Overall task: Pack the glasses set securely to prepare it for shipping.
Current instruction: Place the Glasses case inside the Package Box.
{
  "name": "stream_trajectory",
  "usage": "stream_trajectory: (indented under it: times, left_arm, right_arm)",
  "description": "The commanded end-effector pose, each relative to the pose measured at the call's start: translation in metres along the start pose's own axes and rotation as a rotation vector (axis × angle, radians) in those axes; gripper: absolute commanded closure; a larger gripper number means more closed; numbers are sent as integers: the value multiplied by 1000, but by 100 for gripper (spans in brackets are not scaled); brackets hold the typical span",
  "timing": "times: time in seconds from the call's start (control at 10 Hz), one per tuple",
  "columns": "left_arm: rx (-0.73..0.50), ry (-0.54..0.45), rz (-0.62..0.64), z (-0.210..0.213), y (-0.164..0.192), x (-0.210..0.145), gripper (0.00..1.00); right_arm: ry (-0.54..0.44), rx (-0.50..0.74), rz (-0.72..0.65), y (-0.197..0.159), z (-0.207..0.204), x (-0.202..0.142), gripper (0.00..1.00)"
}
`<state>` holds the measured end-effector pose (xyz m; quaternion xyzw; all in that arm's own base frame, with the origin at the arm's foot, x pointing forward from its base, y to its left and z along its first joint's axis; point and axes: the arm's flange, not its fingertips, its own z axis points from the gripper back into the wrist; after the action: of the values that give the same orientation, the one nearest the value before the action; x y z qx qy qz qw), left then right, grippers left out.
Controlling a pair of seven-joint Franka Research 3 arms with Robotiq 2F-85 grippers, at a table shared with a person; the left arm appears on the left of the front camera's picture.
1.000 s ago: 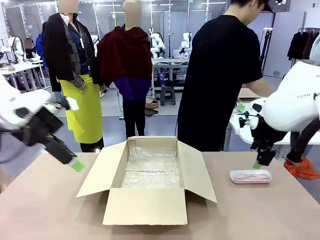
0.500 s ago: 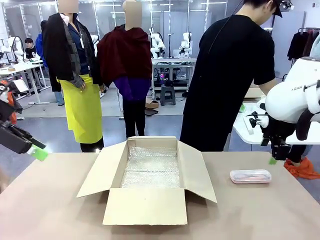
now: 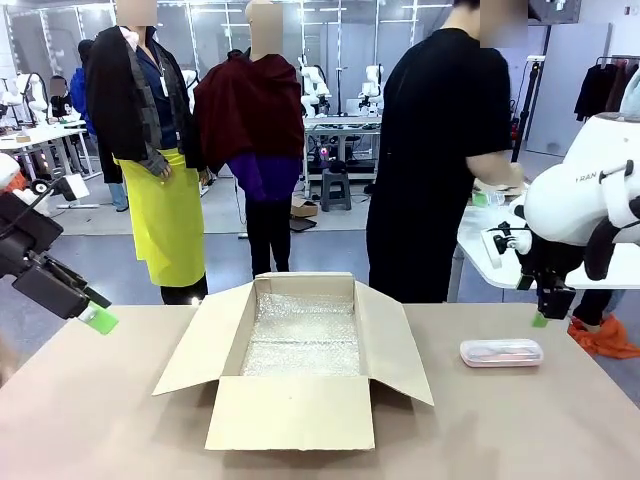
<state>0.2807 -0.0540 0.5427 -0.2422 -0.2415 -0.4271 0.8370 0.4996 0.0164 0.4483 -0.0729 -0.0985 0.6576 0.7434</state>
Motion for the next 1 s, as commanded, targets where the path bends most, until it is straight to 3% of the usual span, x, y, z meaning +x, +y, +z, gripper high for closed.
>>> stream_trajectory:
  times: [0.0,0.3,0.9]
  left_arm:
    - [-5,-22,-18,4,2,1,0]
    - [-5,-22,-18,4,2,1,0]
    - [-5,-22,-18,4,2,1,0]
  right_arm:
    - [30,33,31,-20,-34,2,0]
    - [28,48,49,-29,-86,0,0]
    - [25,89,59,-35,-132,2,0]
